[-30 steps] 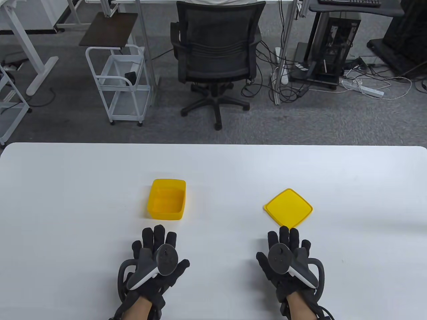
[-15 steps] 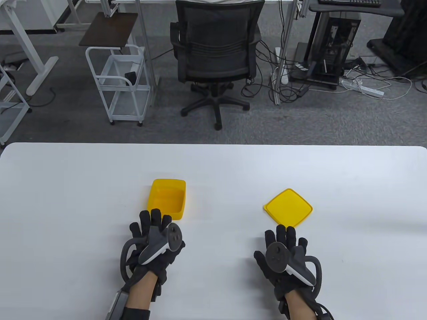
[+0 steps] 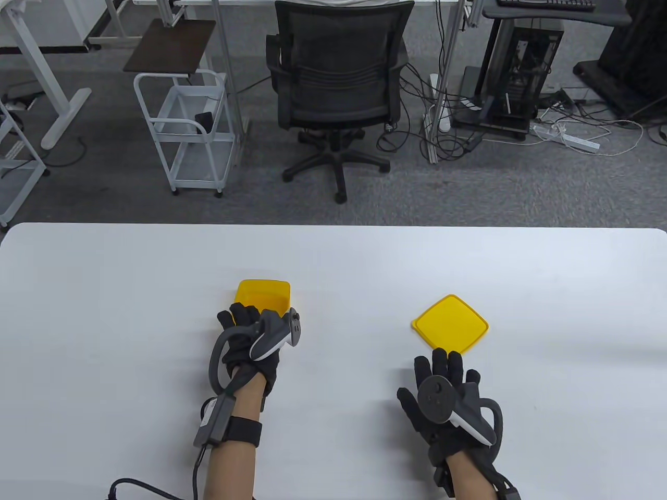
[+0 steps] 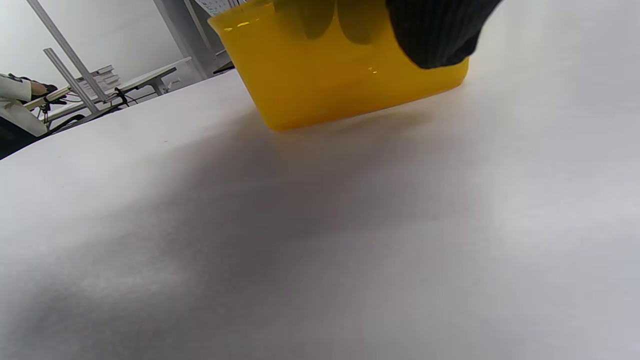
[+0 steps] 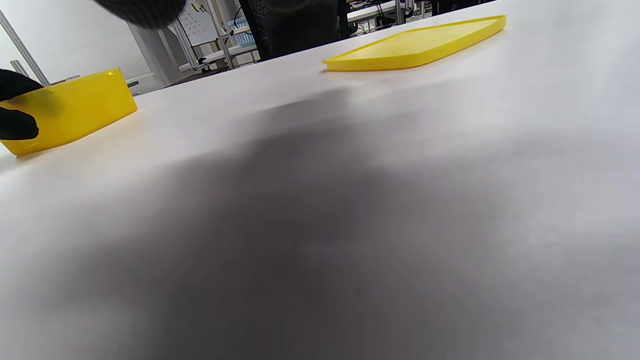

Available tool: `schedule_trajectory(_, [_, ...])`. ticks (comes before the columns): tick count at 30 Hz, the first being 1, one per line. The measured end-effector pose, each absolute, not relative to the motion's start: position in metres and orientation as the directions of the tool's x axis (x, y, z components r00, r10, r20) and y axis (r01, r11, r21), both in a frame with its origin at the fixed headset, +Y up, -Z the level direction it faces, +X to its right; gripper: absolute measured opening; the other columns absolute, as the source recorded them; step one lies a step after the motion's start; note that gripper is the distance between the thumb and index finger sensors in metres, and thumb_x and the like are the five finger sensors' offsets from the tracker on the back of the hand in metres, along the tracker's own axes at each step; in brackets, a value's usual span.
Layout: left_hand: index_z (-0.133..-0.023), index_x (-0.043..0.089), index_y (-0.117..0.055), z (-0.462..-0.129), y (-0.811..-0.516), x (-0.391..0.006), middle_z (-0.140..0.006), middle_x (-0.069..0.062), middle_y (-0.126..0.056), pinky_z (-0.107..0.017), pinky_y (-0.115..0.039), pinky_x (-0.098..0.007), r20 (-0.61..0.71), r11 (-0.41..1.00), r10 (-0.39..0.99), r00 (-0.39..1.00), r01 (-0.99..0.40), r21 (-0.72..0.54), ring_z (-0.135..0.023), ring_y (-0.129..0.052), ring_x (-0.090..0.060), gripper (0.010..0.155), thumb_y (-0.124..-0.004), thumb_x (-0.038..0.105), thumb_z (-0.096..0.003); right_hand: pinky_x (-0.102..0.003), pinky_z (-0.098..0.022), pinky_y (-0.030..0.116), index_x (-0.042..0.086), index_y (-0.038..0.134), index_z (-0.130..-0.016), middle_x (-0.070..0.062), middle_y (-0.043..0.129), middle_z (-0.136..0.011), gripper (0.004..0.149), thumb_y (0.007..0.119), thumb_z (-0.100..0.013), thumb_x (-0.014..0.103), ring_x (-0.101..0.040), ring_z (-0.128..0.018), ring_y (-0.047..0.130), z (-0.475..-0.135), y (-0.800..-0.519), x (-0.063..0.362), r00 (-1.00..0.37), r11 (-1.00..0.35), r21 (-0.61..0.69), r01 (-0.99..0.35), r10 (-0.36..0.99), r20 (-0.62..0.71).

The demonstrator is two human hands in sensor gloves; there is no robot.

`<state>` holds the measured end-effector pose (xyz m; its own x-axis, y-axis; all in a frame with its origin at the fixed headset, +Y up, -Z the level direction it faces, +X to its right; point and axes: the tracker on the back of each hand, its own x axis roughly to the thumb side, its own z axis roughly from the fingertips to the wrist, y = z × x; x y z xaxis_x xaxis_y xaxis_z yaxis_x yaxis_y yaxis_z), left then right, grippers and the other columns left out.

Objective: Cover the plastic food container

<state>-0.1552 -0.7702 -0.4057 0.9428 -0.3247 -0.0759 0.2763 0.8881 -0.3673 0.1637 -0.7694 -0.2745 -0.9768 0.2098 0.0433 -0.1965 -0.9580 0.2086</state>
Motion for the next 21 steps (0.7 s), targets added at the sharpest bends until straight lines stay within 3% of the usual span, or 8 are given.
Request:
schedule_trajectory(8, [-0.105, 0.032, -0.060, -0.408, -0.770, -0.156, -0.112, -0.002, -0.069, -0.087, -0.027, -0.066, -0.060, 0.908, -0.333, 0.941, 0.302, -0.291, -0.112, -0.054, -0.029, 0.043, -0.067, 0.036, -0.0625, -0.073, -0.077, 0.019, 0.012, 0.025, -0.120, -0.028, 0.015, -0.121, 0.075, 0.048, -0.065, 0.058, -0.052, -0.107, 0.008, -0.275, -0.769, 0.164, -0.977, -0.958, 0.209, -0.199, 0.212, 0.040])
schedule_trajectory(16, [-0.103, 0.031, -0.066, -0.391, -0.747, -0.140, -0.104, -0.002, -0.079, -0.087, -0.038, -0.063, 0.023, 0.922, -0.336, 0.942, 0.334, -0.197, -0.104, -0.067, -0.028, 0.042, -0.069, 0.037, -0.0615, -0.073, -0.077, 0.020, 0.012, 0.025, -0.120, -0.028, 0.015, -0.121, 0.075, 0.048, -0.066, 0.058, -0.052, -0.107, 0.009, -0.275, -0.767, 0.165, -0.975, -0.956, 0.205, -0.208, 0.219, 0.028])
schedule_trajectory(21, [-0.106, 0.030, -0.062, -0.365, -0.720, -0.123, -0.103, -0.001, -0.080, -0.086, -0.040, -0.063, 0.156, 0.943, -0.294, 0.943, 0.313, -0.113, -0.101, -0.071, -0.027, 0.046, -0.069, 0.038, -0.0613, -0.073, -0.077, 0.020, 0.012, 0.025, -0.120, -0.028, 0.015, -0.121, 0.075, 0.048, -0.066, 0.058, -0.052, -0.107, 0.009, -0.275, -0.765, 0.167, -0.976, -0.959, 0.191, -0.209, 0.217, 0.022])
